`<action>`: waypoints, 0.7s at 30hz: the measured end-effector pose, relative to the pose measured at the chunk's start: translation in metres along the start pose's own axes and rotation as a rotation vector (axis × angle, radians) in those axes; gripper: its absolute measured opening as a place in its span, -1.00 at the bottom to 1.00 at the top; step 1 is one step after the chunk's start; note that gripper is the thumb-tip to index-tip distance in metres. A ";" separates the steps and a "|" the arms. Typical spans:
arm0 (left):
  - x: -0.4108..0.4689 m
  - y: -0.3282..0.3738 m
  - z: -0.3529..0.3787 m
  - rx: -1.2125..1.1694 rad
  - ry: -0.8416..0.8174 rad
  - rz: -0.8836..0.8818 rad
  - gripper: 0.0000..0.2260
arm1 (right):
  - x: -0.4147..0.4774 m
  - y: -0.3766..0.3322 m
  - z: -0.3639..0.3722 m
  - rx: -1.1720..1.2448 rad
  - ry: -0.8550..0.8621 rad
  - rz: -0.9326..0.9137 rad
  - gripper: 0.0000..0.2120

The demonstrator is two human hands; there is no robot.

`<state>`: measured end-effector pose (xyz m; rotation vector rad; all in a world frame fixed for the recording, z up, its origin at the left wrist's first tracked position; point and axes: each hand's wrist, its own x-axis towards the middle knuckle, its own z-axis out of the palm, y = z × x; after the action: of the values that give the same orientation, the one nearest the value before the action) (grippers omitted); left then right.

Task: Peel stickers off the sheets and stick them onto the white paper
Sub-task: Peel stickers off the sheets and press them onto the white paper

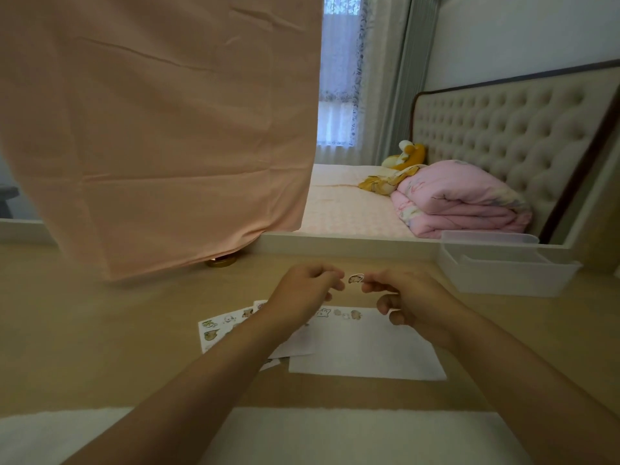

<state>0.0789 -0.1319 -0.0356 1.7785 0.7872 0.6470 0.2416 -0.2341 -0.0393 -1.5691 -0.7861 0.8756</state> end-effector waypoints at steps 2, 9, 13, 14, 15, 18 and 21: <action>0.011 0.001 0.013 0.011 -0.006 0.007 -0.82 | 0.004 0.001 -0.009 0.054 -0.006 0.035 -0.81; 0.036 -0.012 0.034 0.059 -0.030 0.067 -0.88 | 0.014 0.007 -0.027 0.065 -0.022 0.076 -0.78; 0.045 -0.026 0.037 0.076 -0.027 0.096 -0.89 | 0.019 0.011 -0.025 -0.024 -0.021 0.051 -0.80; 0.046 -0.029 0.037 0.082 -0.022 0.103 -0.87 | 0.019 0.011 -0.023 -0.074 -0.007 0.032 -0.80; 0.048 -0.032 0.037 0.091 -0.017 0.108 -0.86 | 0.021 0.013 -0.022 -0.152 0.012 0.001 -0.79; 0.052 -0.041 0.037 0.196 -0.002 0.140 -0.87 | 0.029 0.023 -0.021 -0.504 0.075 -0.160 -0.71; 0.052 -0.045 0.036 0.331 0.011 0.182 -0.88 | 0.036 0.030 -0.023 -0.706 0.146 -0.297 -0.70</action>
<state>0.1299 -0.1023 -0.0867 2.1686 0.7784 0.6751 0.2804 -0.2194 -0.0710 -2.0191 -1.2667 0.2585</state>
